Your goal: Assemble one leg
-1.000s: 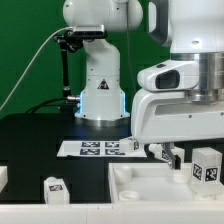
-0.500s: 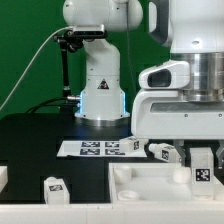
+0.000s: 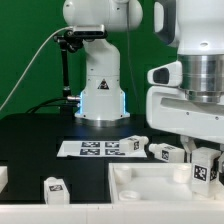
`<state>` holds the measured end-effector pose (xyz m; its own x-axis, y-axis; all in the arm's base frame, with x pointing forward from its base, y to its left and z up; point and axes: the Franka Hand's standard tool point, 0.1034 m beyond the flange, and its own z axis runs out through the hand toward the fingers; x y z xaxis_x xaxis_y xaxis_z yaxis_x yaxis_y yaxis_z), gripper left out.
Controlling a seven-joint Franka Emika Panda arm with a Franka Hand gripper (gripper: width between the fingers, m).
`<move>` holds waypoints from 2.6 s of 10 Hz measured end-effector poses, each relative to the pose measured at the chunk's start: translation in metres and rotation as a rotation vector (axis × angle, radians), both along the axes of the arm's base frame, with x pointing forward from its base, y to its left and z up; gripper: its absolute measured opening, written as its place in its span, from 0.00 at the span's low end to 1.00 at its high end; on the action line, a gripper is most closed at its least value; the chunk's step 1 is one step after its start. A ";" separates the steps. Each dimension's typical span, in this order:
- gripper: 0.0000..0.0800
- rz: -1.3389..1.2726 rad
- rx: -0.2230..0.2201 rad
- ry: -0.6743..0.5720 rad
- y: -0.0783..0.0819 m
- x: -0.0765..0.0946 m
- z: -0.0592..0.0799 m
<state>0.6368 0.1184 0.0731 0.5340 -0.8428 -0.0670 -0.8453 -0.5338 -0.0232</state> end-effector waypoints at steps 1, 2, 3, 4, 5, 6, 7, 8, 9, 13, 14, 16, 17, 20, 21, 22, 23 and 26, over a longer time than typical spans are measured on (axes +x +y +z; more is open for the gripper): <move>0.36 -0.154 0.025 0.012 0.001 0.002 -0.001; 0.36 -0.278 0.042 0.014 0.000 0.004 -0.001; 0.36 -0.378 0.049 0.013 -0.001 0.004 -0.002; 0.36 -0.397 0.049 0.011 0.000 0.004 -0.002; 0.36 -0.450 0.051 0.016 0.000 0.004 -0.002; 0.42 -0.429 0.051 0.014 0.000 0.004 -0.002; 0.59 -0.370 0.052 0.008 0.000 0.004 -0.002; 0.59 -0.196 0.053 -0.009 -0.003 0.005 -0.001; 0.76 -0.019 0.053 -0.029 -0.005 0.005 -0.002; 0.81 0.296 0.035 -0.095 -0.002 0.001 -0.004; 0.81 0.348 0.034 -0.099 -0.003 0.001 -0.005; 0.81 0.662 -0.022 -0.134 -0.003 0.005 -0.002; 0.81 0.851 -0.046 -0.145 -0.004 0.006 -0.002; 0.65 0.955 -0.056 -0.144 -0.006 0.006 -0.004; 0.47 0.954 -0.056 -0.144 -0.006 0.006 -0.004; 0.36 0.923 -0.056 -0.143 -0.006 0.006 -0.004; 0.36 0.847 -0.053 -0.140 -0.006 0.006 -0.004; 0.36 0.570 -0.048 -0.127 -0.007 0.006 -0.004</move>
Offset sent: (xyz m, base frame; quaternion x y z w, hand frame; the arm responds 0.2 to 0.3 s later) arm -0.0034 -0.0051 0.0023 0.0247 0.0194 0.1488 0.9884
